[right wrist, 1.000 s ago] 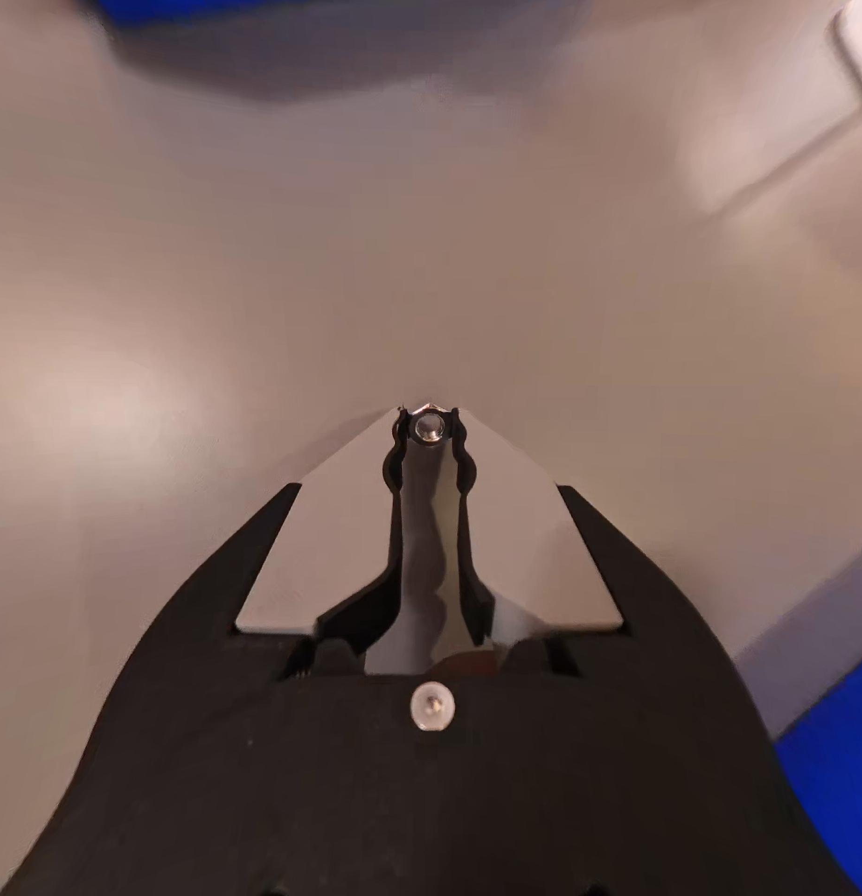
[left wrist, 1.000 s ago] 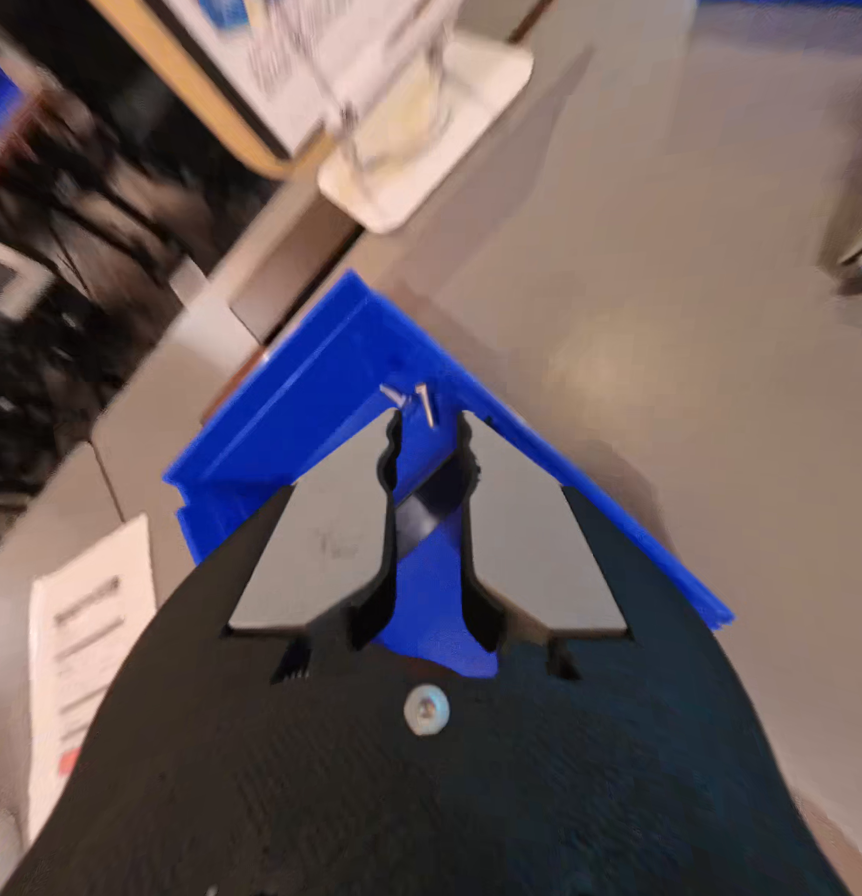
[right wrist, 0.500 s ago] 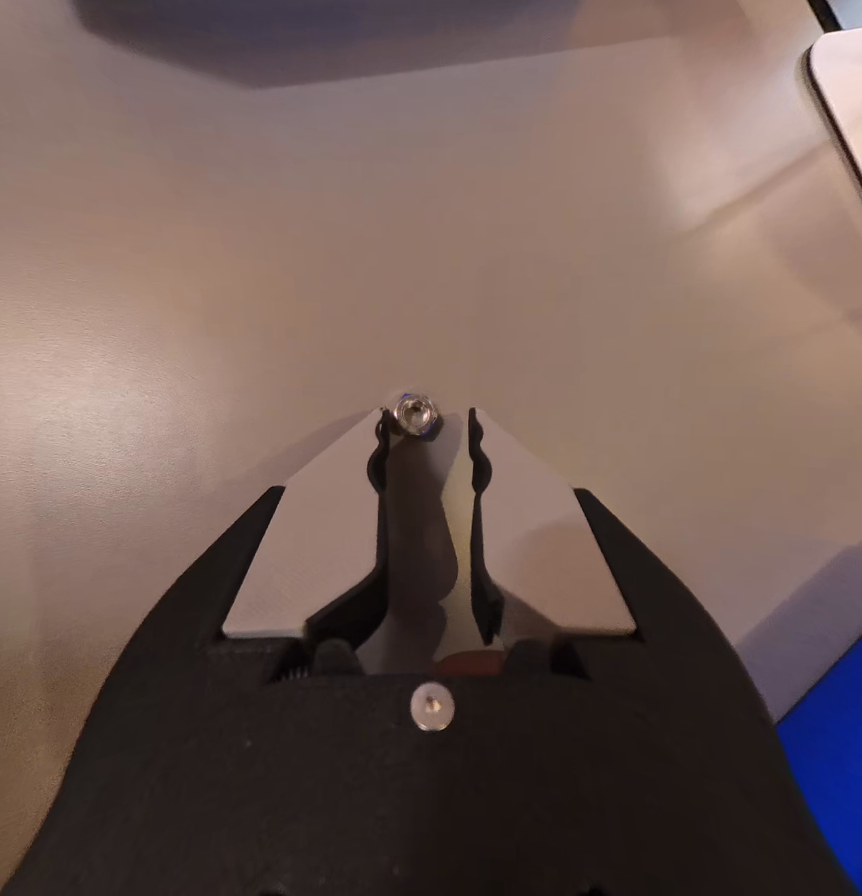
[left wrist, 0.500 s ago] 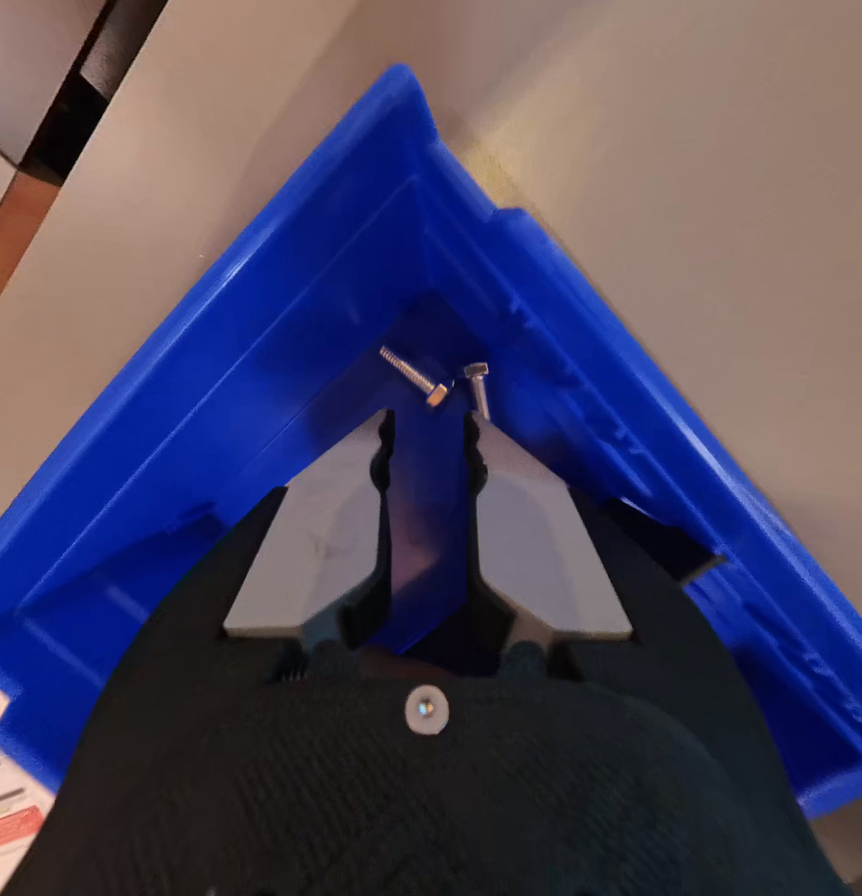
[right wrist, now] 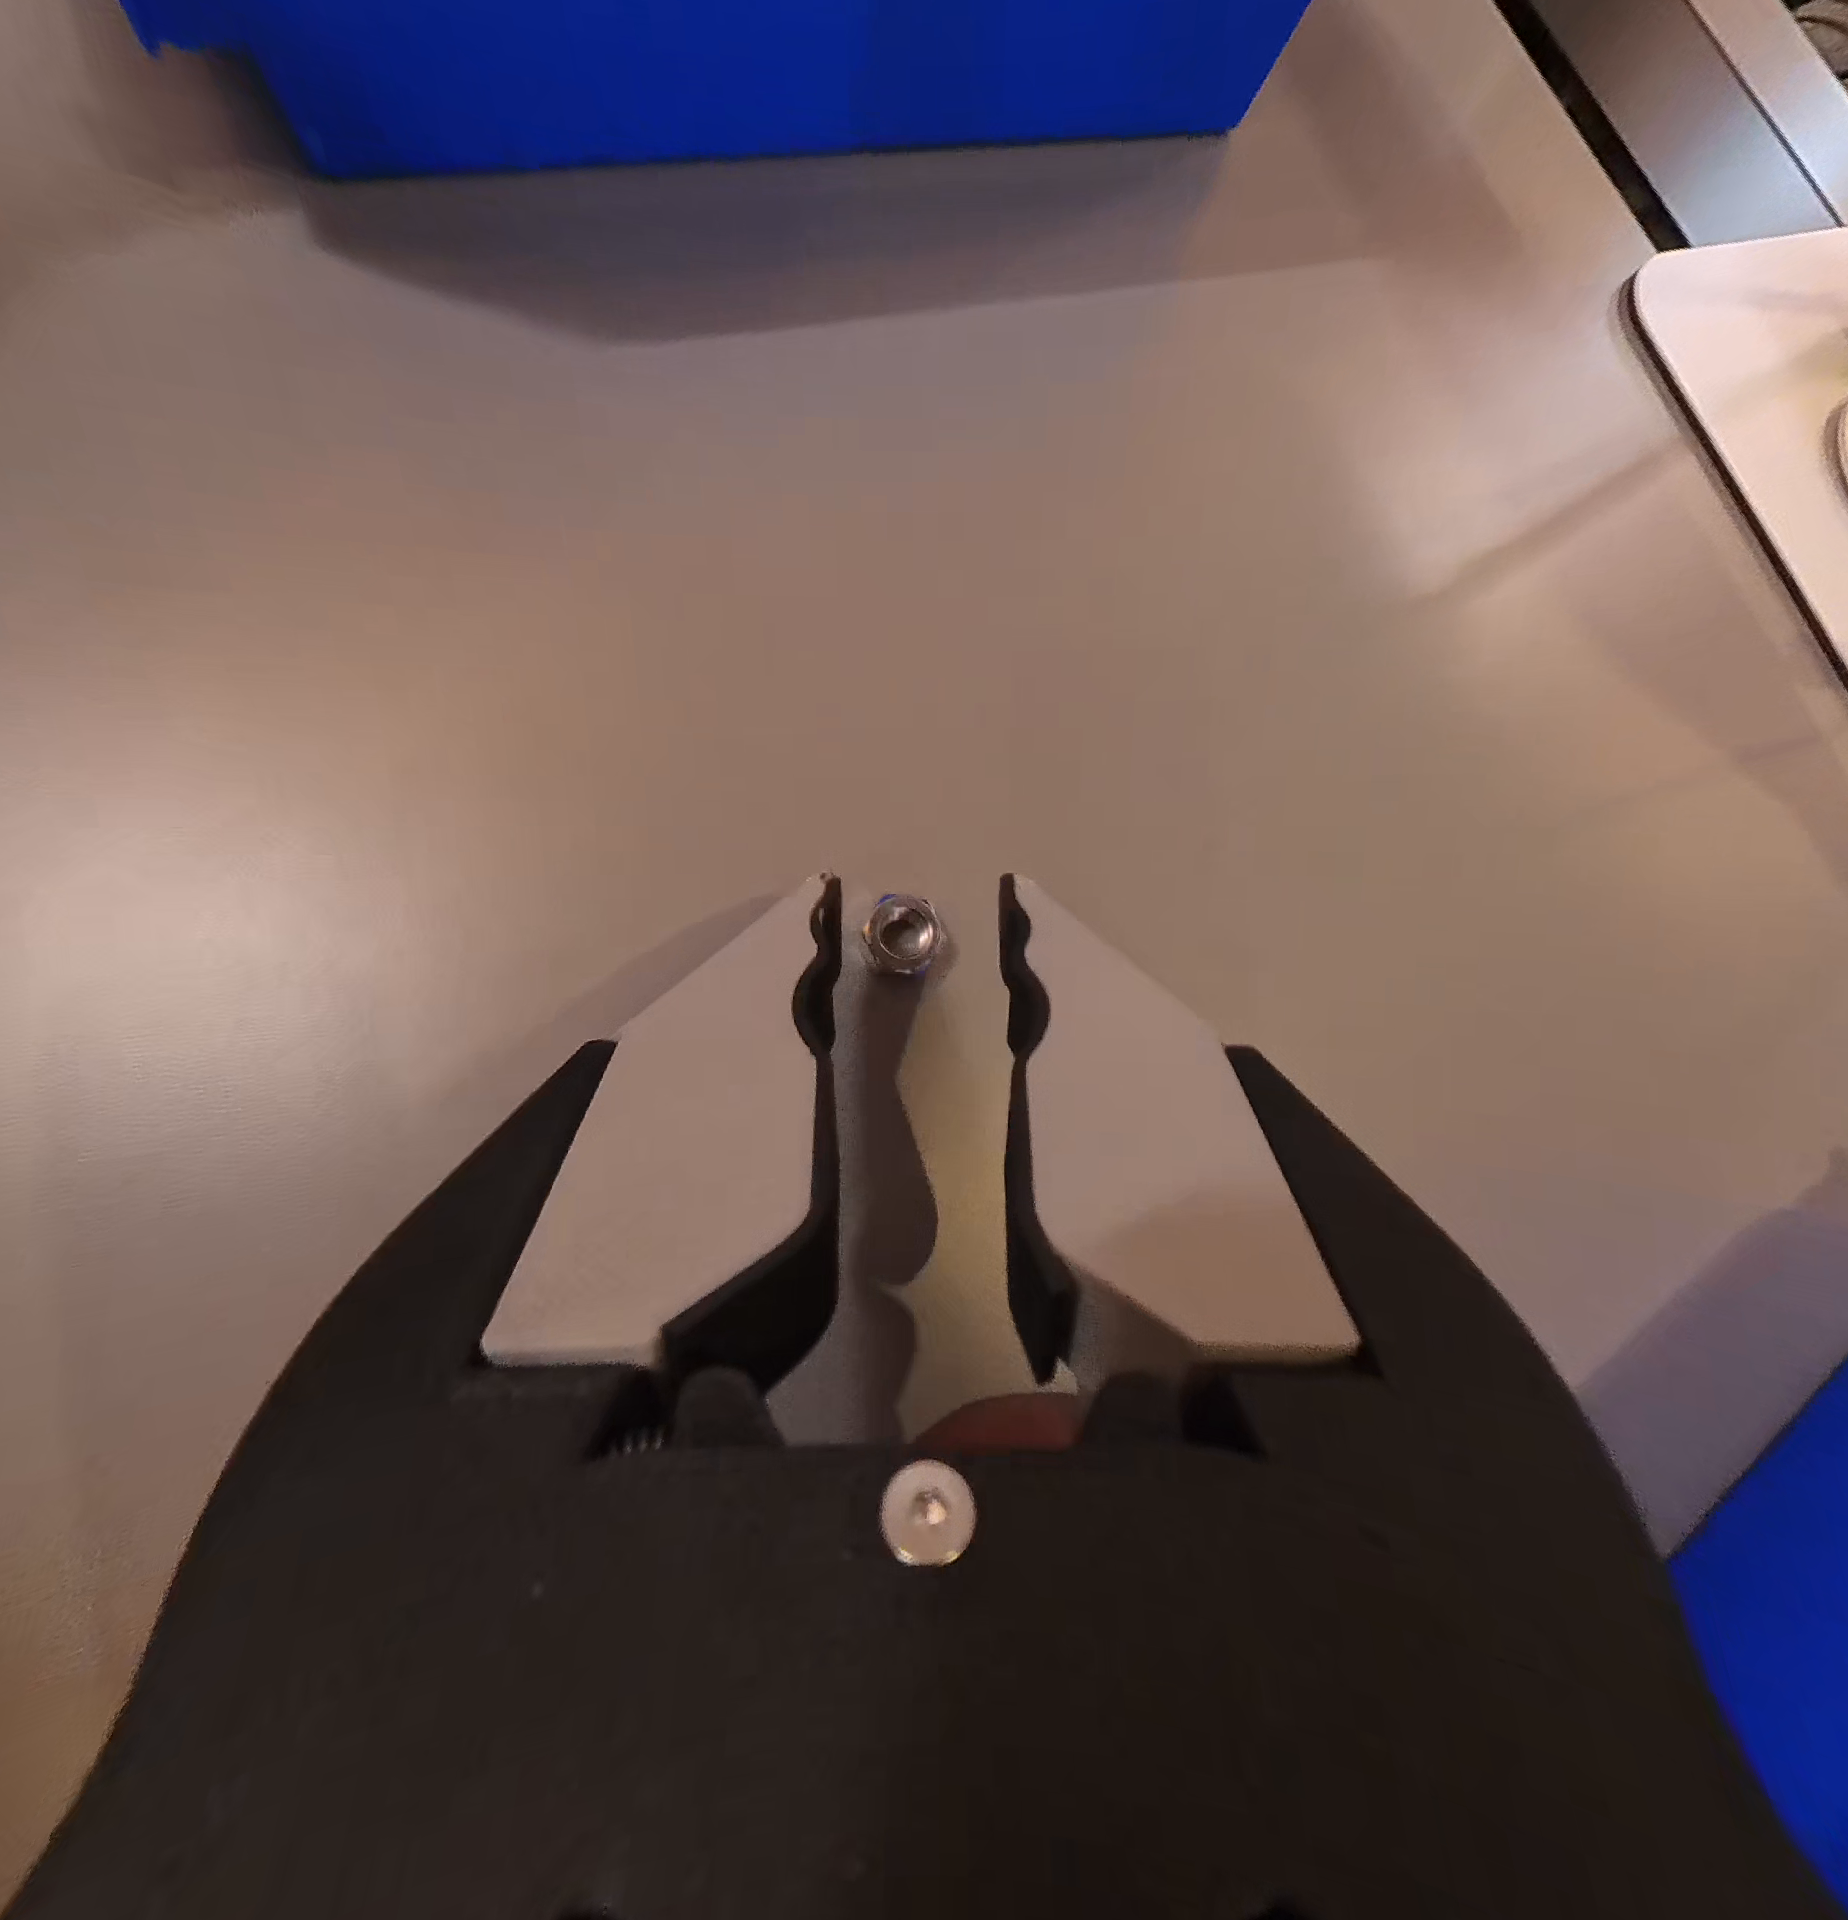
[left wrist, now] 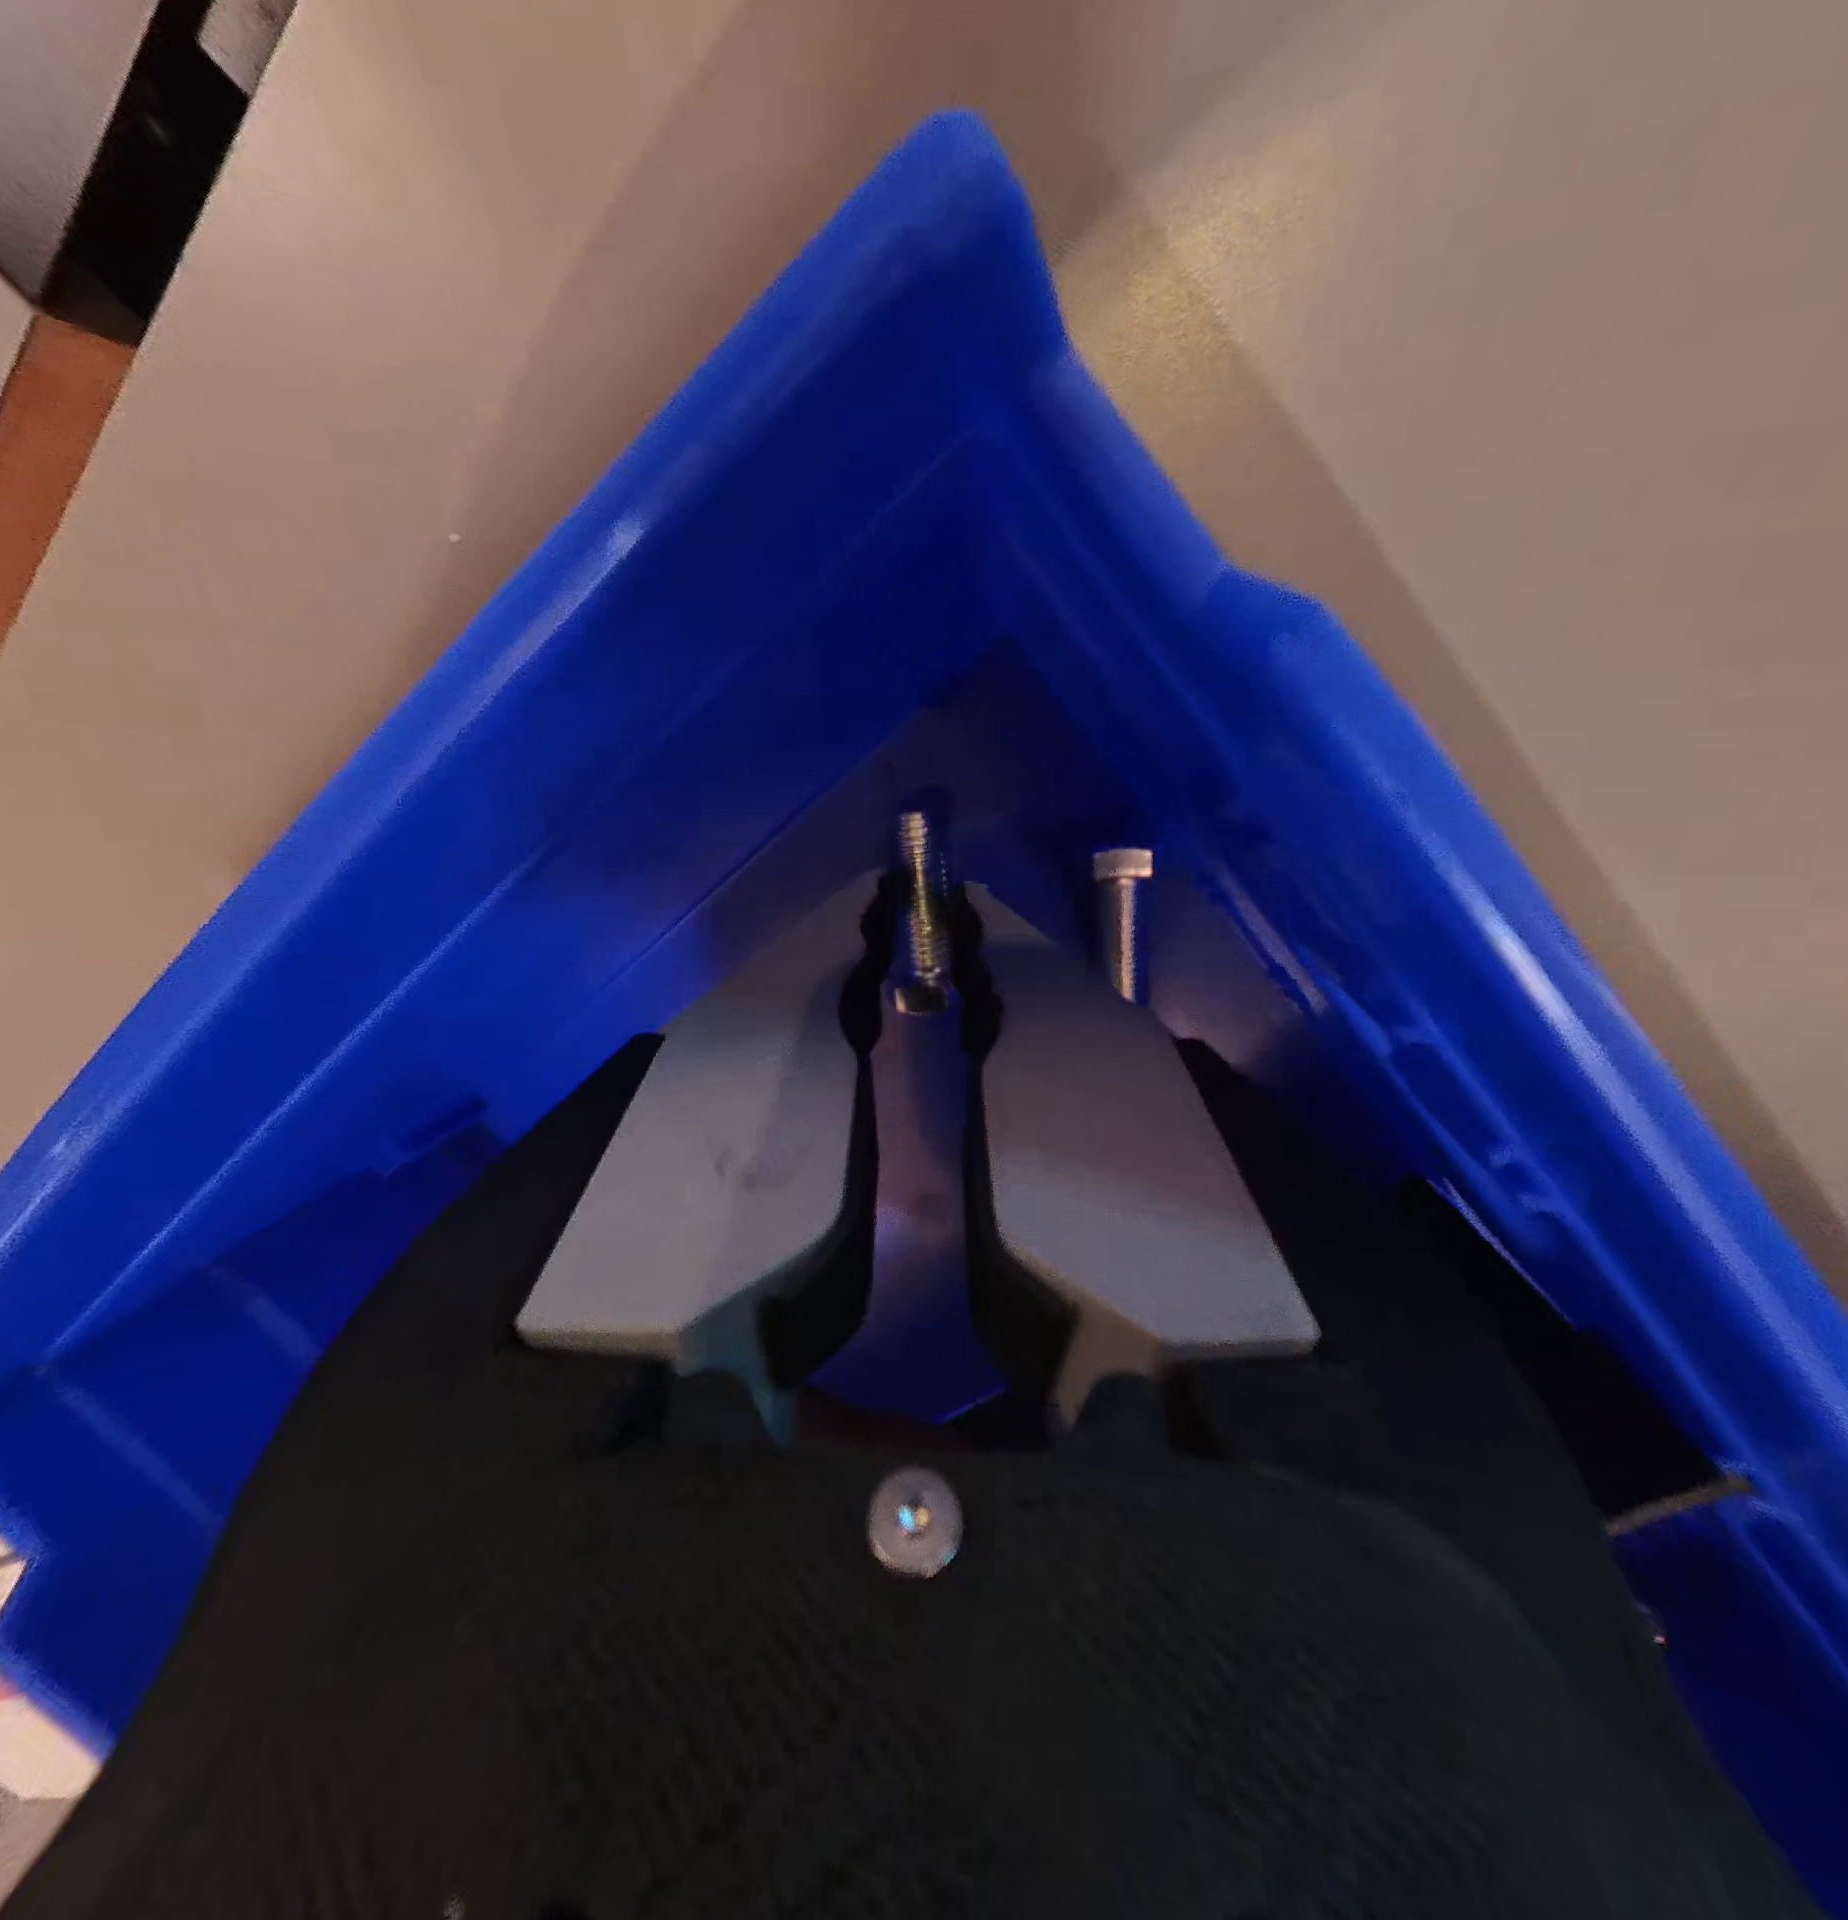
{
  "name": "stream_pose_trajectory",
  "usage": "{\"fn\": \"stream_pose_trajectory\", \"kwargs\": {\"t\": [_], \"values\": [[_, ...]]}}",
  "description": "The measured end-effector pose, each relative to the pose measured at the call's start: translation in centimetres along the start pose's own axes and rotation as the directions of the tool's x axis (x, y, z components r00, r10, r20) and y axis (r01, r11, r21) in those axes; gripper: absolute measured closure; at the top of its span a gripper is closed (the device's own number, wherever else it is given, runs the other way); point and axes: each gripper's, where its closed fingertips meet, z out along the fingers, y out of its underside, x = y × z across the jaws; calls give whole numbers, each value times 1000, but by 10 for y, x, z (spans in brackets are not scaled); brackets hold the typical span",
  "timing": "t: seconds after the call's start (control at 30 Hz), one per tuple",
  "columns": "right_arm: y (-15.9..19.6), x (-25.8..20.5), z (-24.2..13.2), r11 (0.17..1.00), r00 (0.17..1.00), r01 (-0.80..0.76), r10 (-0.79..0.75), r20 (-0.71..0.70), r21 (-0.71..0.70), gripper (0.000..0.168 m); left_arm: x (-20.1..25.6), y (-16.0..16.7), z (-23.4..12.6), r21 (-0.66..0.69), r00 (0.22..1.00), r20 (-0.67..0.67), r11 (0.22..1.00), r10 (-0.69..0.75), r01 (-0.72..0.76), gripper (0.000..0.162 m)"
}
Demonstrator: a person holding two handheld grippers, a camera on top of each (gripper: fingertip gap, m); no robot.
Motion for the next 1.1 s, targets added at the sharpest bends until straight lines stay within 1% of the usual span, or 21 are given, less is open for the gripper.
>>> {"fn": "stream_pose_trajectory", "kwargs": {"t": [0.03,0.17,0.23,0.3,0.33,0.4,0.47,0.53,0.63,0.7,0.77,0.83,0.9,0.97,1.03,1.1], "values": [[-2,0,-1,1000,1000,-10,10,7,12,141,-2,1,-5,10,1000,13,1000,-7,6,154],[-12,7,-6,996,999,-42,44,-13,79,143,-5,-4,-43,99,997,81,995,-11,3,155],[-19,15,-11,990,997,-55,60,-40,129,143,-3,-12,-72,189,989,147,981,10,-37,155],[-29,19,-19,973,994,-100,106,-18,207,144,13,-26,-107,316,982,187,945,28,-87,154],[-36,20,-25,958,991,-136,136,14,254,144,29,-33,-126,389,982,181,914,43,-112,154],[-54,20,-41,904,975,-219,192,108,368,144,77,-49,-167,551,983,152,816,107,-174,154],[-73,22,-63,816,950,-306,230,210,490,146,128,-58,-201,678,982,112,711,151,-186,154],[-86,29,-87,714,921,-384,256,292,585,150,174,-64,-224,770,975,120,602,187,-210,154],[-96,35,-112,605,885,-462,258,388,649,151,227,-71,-228,849,970,127,483,207,-214,155],[-98,36,-120,568,868,-492,257,425,660,148,247,-77,-217,873,972,136,440,193,-210,155],[-98,37,-121,553,860,-506,261,439,663,147,261,-83,-199,889,970,130,410,204,-205,155],[-96,39,-116,561,859,-508,274,432,654,147,272,-87,-179,890,973,80,424,218,-168,155],[-87,45,-101,606,865,-502,328,380,617,146,275,-91,-173,908,975,65,394,211,-145,155],[-82,48,-92,633,869,-495,358,343,595,143,279,-90,-167,905,974,34,406,225,-126,154],[-83,45,-89,631,860,-510,358,363,585,144,279,-90,-164,907,974,34,403,226,-126,155],[-81,42,-82,650,854,-519,367,368,555,145,281,-89,-160,904,971,30,408,236,-127,155]]}}
